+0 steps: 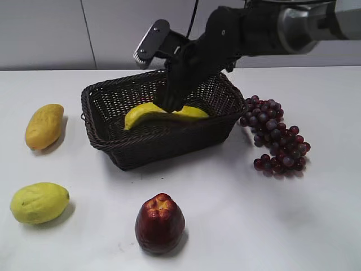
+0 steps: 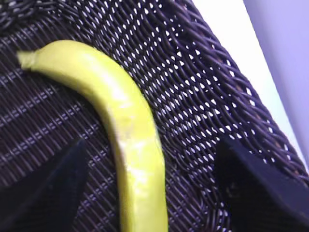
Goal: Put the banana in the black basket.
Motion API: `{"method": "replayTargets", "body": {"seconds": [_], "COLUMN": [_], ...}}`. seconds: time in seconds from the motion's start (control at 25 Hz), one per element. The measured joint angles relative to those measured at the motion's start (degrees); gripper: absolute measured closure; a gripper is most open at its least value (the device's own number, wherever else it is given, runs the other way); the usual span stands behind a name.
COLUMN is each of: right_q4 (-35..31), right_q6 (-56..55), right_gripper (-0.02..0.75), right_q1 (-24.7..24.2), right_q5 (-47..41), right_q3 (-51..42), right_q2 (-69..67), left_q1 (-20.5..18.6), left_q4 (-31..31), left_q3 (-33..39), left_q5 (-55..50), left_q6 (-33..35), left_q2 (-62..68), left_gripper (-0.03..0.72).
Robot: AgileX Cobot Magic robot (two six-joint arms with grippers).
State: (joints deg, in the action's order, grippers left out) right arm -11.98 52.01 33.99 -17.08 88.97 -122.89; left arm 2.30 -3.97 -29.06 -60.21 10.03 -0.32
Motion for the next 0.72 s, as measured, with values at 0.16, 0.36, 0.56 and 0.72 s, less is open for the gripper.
{"method": "replayTargets", "body": {"seconds": [0.16, 0.36, 0.56, 0.72], "right_q4": [-0.68, 0.75, 5.63, 11.65], "right_q6": [-8.99, -22.34, -34.8, -44.5], "right_gripper": [0.104, 0.116, 0.125, 0.125], "right_q1": [0.0, 0.0, 0.0, 0.0], "right_q5": [-5.52, -18.2, -34.41, -43.18], "right_q3": [0.0, 0.0, 0.0, -0.08], "right_q2": [4.24, 11.14, 18.74, 24.18], "left_q1": [0.0, 0.0, 0.0, 0.0], "left_q4": [0.0, 0.0, 0.0, 0.0], "left_q3": [0.0, 0.0, 0.0, 0.0], "left_q5": [0.0, 0.0, 0.0, 0.0], "left_q6": [0.0, 0.0, 0.0, 0.0], "left_q2": [0.0, 0.0, 0.0, 0.0], "left_gripper": [0.207, 0.207, 0.207, 0.207]}}
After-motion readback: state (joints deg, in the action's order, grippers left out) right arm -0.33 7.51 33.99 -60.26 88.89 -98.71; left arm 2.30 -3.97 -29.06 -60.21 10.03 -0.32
